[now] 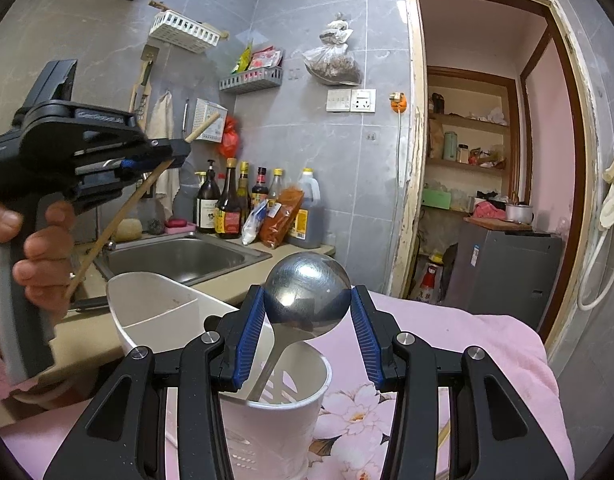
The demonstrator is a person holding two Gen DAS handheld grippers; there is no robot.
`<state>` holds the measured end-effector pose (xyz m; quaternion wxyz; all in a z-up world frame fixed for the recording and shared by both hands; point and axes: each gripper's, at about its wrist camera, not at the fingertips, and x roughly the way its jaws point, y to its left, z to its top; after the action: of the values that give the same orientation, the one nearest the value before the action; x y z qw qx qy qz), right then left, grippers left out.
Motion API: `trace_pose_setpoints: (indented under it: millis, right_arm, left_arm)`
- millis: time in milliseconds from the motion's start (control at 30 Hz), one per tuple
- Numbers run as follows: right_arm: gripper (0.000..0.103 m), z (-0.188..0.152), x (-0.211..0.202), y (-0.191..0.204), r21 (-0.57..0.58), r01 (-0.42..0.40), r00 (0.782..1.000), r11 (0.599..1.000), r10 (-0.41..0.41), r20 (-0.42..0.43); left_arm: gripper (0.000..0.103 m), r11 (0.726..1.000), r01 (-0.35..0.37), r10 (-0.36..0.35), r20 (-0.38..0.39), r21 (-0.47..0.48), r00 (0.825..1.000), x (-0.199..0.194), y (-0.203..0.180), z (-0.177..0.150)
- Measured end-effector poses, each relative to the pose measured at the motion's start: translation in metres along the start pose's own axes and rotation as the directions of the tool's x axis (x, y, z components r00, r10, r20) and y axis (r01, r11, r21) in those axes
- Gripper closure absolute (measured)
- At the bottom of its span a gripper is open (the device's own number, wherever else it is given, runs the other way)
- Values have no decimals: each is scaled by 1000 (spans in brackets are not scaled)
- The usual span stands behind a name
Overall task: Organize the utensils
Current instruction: 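Carry the chopstick and spoon over the white holder and drop them in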
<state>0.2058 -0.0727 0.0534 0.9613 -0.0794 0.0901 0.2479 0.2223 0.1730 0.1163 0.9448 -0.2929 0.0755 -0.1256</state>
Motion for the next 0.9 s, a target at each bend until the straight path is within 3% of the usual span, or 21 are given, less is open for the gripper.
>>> trace_pose_setpoints:
  millis: [167, 533, 667, 900]
  right_arm:
    - [61, -1, 0, 1, 2, 0, 1000, 1000, 0, -9]
    - [58, 0, 4, -5, 17, -19, 999, 1000, 19, -27]
    - [52, 3, -1, -8, 32, -35, 999, 999, 35, 2]
    - [50, 3, -7, -10, 61, -40, 999, 997, 38, 26]
  left_arm:
    - [98, 998, -13, 10, 40, 64, 999, -4, -12, -4]
    - [98, 999, -33, 29, 111, 34, 993, 16, -5, 18]
    - [98, 999, -41, 38, 119, 27, 992, 17, 0, 17]
    - [98, 996, -65, 55, 155, 62, 986, 14, -4, 10]
